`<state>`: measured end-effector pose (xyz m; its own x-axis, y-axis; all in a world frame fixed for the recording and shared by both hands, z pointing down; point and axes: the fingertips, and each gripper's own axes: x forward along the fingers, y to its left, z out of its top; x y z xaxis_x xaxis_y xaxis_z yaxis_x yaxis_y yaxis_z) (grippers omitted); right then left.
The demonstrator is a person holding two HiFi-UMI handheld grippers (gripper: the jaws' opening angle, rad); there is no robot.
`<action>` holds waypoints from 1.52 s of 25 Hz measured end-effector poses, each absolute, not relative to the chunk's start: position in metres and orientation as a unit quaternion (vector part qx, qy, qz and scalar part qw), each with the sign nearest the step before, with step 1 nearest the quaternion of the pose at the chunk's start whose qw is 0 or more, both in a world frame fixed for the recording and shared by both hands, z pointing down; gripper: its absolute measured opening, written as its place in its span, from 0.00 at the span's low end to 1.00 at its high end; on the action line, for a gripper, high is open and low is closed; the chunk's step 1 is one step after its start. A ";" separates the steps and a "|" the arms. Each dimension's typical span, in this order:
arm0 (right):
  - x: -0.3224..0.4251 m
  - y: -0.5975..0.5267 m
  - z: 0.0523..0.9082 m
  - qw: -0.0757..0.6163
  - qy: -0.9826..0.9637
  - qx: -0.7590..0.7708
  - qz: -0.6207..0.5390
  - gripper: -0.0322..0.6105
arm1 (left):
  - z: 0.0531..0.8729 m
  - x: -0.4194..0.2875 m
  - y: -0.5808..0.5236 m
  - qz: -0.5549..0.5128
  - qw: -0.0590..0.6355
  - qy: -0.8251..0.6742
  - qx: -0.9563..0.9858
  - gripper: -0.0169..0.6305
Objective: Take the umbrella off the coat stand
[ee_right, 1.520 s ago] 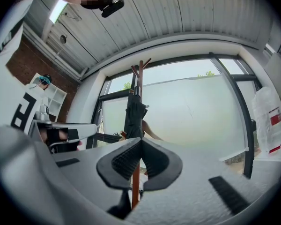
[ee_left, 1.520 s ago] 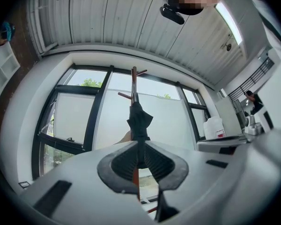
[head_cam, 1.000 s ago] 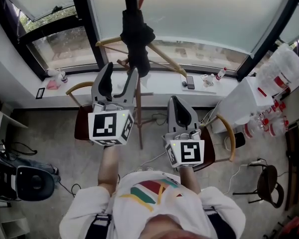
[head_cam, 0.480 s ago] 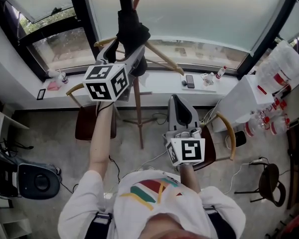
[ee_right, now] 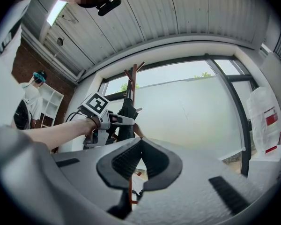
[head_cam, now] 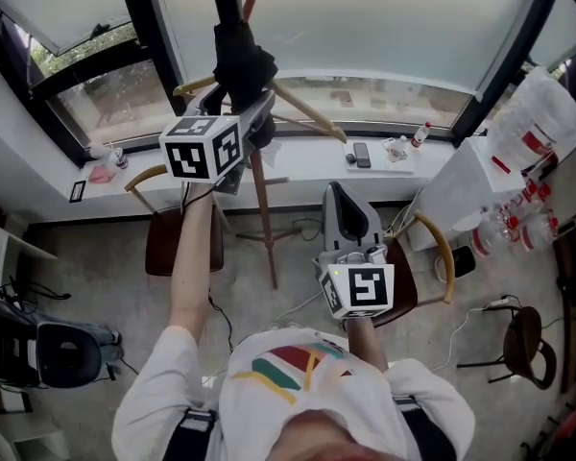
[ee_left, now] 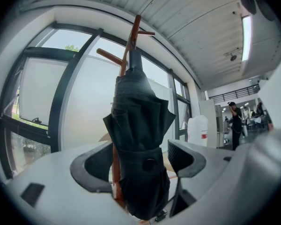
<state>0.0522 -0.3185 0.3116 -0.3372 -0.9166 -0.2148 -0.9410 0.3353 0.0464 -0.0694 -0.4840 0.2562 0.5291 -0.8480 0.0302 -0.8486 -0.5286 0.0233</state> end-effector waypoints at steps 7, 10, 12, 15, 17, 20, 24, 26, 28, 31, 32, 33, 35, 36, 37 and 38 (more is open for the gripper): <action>0.050 -0.321 0.317 0.074 0.813 -0.573 0.076 0.05 | 0.269 -0.070 -0.491 0.057 0.034 -0.472 0.879 0.53; 0.051 -0.320 0.319 0.073 0.813 -0.573 0.074 0.05 | 0.271 -0.073 -0.489 0.065 0.036 -0.478 0.875 0.45; 0.053 -0.320 0.321 0.077 0.811 -0.576 0.070 0.05 | 0.270 -0.074 -0.489 0.067 0.035 -0.482 0.873 0.44; 0.054 -0.320 0.321 0.078 0.811 -0.576 0.070 0.05 | 0.270 -0.075 -0.489 0.069 0.036 -0.484 0.872 0.41; 0.054 -0.319 0.319 0.077 0.811 -0.575 0.071 0.05 | 0.270 -0.075 -0.489 0.071 0.037 -0.484 0.871 0.40; 0.055 -0.319 0.319 0.079 0.810 -0.577 0.070 0.05 | 0.269 -0.076 -0.489 0.072 0.038 -0.486 0.870 0.39; 0.058 -0.319 0.316 0.081 0.809 -0.578 0.073 0.05 | 0.269 -0.076 -0.489 0.079 0.042 -0.487 0.869 0.38; 0.060 -0.319 0.317 0.083 0.807 -0.580 0.072 0.05 | 0.270 -0.076 -0.488 0.082 0.042 -0.490 0.867 0.37; 0.061 -0.318 0.316 0.083 0.807 -0.580 0.073 0.05 | 0.272 -0.074 -0.487 0.081 0.046 -0.489 0.867 0.37; 0.061 -0.317 0.312 0.085 0.807 -0.579 0.077 0.05 | 0.277 -0.071 -0.488 0.077 0.053 -0.484 0.870 0.37; 0.061 -0.318 0.311 0.085 0.808 -0.578 0.079 0.05 | 0.277 -0.071 -0.488 0.077 0.053 -0.485 0.870 0.37; 0.062 -0.318 0.311 0.086 0.808 -0.578 0.080 0.05 | 0.277 -0.071 -0.487 0.077 0.053 -0.486 0.869 0.37; 0.064 -0.317 0.312 0.089 0.807 -0.579 0.078 0.05 | 0.277 -0.070 -0.486 0.077 0.051 -0.487 0.869 0.37; 0.064 -0.317 0.312 0.088 0.807 -0.578 0.078 0.05 | 0.277 -0.070 -0.485 0.076 0.050 -0.487 0.869 0.37; 0.063 -0.317 0.312 0.087 0.808 -0.577 0.078 0.05 | 0.276 -0.071 -0.485 0.075 0.050 -0.487 0.869 0.37; 0.062 -0.317 0.312 0.087 0.809 -0.576 0.078 0.05 | 0.275 -0.072 -0.484 0.073 0.048 -0.488 0.869 0.37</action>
